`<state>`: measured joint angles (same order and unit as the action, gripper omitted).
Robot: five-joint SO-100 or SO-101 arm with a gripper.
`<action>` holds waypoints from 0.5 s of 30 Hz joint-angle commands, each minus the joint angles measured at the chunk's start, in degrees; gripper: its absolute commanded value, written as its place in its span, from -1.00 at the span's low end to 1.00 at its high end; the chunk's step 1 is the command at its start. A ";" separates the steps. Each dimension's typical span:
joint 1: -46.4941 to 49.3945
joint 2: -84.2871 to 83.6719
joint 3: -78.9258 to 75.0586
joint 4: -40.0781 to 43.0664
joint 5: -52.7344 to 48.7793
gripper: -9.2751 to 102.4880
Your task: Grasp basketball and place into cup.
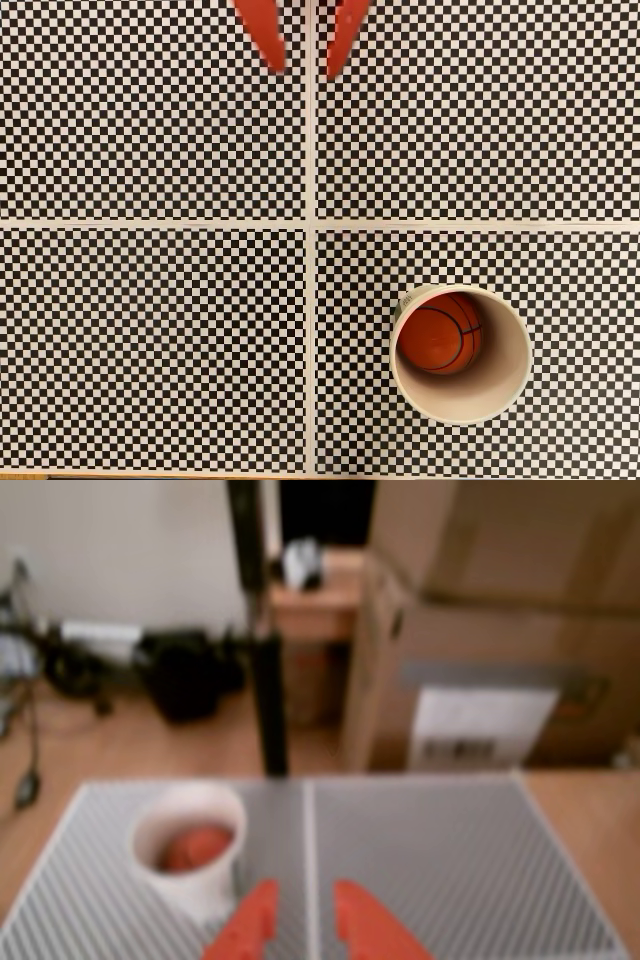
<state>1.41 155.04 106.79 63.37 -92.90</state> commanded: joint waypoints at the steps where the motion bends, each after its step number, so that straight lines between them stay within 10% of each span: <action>1: -0.79 3.08 8.44 -11.25 -0.09 -0.84; 15: -1.32 13.45 31.99 -30.06 -2.90 -0.84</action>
<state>0.18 166.64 135.53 35.68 -95.01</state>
